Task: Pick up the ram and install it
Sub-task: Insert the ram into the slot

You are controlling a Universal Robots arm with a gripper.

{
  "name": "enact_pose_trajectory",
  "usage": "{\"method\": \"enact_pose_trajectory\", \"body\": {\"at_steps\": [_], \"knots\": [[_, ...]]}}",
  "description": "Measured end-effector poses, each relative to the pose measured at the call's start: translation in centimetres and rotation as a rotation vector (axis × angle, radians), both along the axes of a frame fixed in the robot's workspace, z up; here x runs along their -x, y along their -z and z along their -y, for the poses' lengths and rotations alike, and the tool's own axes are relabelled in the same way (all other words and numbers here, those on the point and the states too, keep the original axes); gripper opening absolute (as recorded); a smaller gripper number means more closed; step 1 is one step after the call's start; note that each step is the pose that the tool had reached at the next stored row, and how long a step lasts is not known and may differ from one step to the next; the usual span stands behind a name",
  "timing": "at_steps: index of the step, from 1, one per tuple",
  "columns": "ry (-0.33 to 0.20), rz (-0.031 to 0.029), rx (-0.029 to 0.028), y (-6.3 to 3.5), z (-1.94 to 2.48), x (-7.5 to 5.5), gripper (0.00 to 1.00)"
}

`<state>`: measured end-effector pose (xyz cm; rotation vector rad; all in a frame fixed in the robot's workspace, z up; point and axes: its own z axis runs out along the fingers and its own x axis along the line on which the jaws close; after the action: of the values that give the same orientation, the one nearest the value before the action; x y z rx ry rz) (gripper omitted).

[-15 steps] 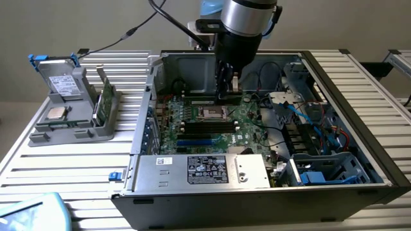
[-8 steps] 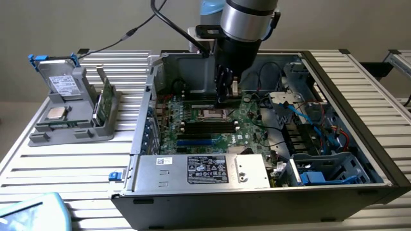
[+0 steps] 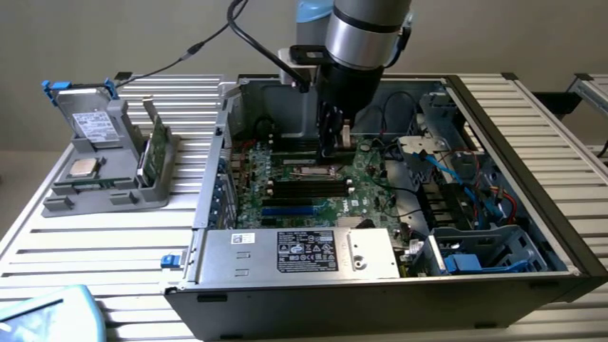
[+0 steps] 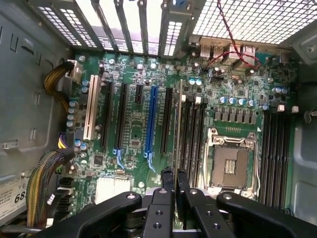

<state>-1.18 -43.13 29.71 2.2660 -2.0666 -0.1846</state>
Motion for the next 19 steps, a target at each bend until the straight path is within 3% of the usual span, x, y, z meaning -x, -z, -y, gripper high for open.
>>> {"method": "enact_pose_trajectory", "body": {"at_steps": [8,19], "knots": [[0.013,-0.0045,0.0001,1.45,-0.62,-0.6,0.14],[0.024,-0.0088,0.0002,3.44,-0.81,-0.8,0.14]]}}
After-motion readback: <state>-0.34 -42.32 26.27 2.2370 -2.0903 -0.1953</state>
